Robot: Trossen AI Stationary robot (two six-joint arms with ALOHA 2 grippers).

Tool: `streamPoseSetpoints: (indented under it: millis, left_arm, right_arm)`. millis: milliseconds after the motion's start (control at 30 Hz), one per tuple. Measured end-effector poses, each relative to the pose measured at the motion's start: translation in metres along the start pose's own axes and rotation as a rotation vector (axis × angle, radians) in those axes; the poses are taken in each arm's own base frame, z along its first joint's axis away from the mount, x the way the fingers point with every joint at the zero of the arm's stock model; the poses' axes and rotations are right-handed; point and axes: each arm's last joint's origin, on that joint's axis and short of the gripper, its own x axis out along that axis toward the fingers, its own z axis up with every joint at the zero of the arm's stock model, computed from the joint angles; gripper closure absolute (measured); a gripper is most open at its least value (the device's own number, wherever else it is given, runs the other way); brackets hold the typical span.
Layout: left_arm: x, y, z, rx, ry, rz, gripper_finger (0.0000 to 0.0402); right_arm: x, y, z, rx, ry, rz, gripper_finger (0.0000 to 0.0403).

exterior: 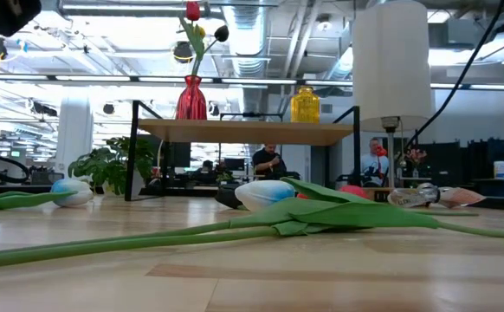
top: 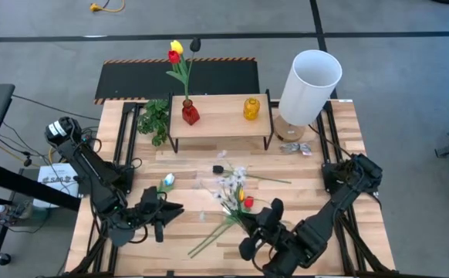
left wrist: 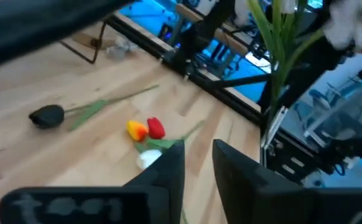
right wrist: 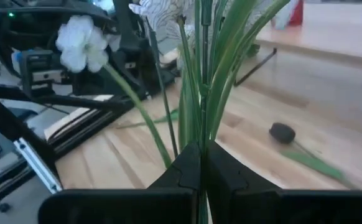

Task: Pick and place flowers into a vace then onto a shelf
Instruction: Put the white flowers into the red vase on the shelf

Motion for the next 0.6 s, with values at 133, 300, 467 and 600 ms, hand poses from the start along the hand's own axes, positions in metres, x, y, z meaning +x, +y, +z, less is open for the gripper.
streamPoseSetpoints:
  millis: [133,300,467,600]
  left_arm:
    - [0.012,-0.006,0.004,-0.009,0.165,-0.149,0.037]
    - [0.026,-0.018,0.0,0.013,0.393,-0.457,0.0398]
    - [0.043,-0.031,-0.012,0.044,0.417,-0.709,0.0397]
    - [0.06,-0.041,-0.021,0.025,0.271,-0.906,0.04]
  right_arm:
    - [-0.002,-0.001,0.0,-0.006,0.007,0.003,0.0403]
    - [-0.002,-0.001,0.0,-0.017,0.006,0.002,0.0403]
    - [-0.006,0.001,-0.001,-0.013,0.002,0.013,0.0402]
    - [-0.017,0.003,-0.002,0.005,-0.049,0.035,0.0402]
